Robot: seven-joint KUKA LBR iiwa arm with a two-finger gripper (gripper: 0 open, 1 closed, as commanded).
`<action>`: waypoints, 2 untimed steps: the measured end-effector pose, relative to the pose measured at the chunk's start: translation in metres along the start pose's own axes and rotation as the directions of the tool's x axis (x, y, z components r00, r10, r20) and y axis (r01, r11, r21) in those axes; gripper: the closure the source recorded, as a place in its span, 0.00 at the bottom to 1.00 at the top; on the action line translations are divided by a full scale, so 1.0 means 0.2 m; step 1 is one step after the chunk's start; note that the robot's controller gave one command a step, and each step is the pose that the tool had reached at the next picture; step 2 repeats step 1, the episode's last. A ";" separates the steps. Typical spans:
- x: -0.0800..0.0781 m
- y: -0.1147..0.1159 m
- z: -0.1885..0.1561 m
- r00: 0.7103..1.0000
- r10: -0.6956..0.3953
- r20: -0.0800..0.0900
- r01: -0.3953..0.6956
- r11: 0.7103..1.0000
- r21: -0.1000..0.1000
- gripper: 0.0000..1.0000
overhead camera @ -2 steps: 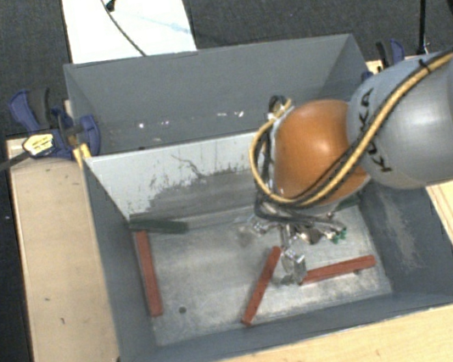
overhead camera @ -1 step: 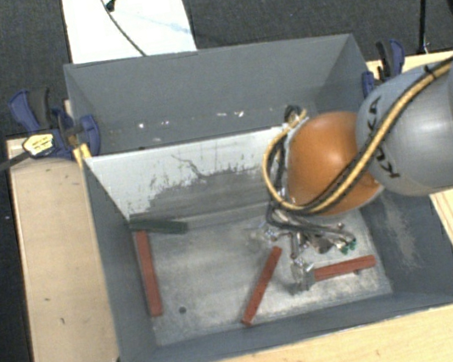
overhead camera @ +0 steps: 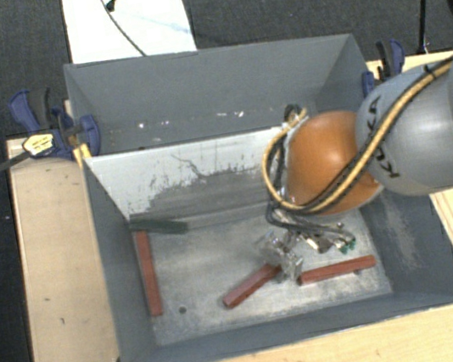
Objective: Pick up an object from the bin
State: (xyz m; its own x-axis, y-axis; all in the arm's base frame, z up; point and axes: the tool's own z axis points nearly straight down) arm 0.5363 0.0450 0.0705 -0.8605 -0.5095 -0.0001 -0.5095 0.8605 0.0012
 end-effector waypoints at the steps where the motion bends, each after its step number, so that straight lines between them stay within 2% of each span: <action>1: -0.07 0.10 -0.66 1.000 -0.014 0.010 0.014 1.000 0.005 1.00; 2: -0.07 0.10 -0.66 1.000 -0.014 0.010 0.014 1.000 0.005 1.00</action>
Offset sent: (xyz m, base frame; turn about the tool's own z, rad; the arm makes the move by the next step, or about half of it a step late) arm 0.0003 0.0233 0.1262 -0.0088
